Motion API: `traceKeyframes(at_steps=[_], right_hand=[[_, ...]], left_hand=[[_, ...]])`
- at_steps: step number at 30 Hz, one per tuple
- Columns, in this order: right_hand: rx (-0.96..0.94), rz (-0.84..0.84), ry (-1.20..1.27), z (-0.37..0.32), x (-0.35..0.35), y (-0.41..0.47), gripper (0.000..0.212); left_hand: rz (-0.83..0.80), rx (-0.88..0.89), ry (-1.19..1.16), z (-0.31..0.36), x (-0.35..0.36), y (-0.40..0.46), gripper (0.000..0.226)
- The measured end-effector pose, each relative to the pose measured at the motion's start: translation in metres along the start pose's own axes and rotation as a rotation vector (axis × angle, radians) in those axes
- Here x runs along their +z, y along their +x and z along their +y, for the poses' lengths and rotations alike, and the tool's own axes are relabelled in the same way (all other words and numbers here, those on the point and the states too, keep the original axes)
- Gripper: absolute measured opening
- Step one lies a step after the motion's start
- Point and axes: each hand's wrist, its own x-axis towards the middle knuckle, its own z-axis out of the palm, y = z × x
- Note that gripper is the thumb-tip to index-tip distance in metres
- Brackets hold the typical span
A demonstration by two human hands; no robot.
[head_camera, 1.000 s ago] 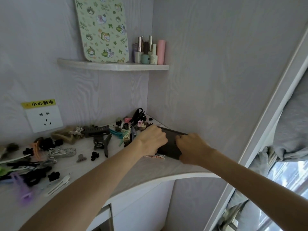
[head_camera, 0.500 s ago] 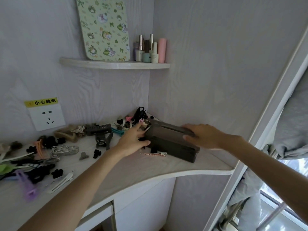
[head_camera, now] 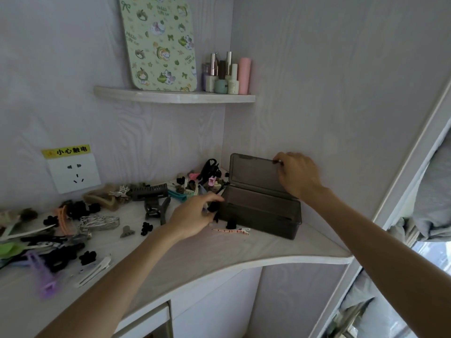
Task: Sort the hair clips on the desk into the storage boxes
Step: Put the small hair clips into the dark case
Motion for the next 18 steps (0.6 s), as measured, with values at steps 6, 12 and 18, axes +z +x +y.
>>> traceKeyframes(at_steps=[6, 12, 18], right_hand=[[-0.192, 0.042, -0.336, -0.018, 0.013, 0.008, 0.058], [-0.125, 0.041, -0.169, -0.025, 0.032, 0.008, 0.039], [-0.199, 0.056, 0.02, -0.045, 0.017, 0.001, 0.04]], left_hand=[[0.009, 0.01, -0.01, -0.003, -0.012, -0.002, 0.043], [0.07, -0.054, 0.125, -0.013, -0.025, -0.01, 0.02], [0.14, -0.03, 0.119, -0.008, -0.025, -0.019, 0.034]])
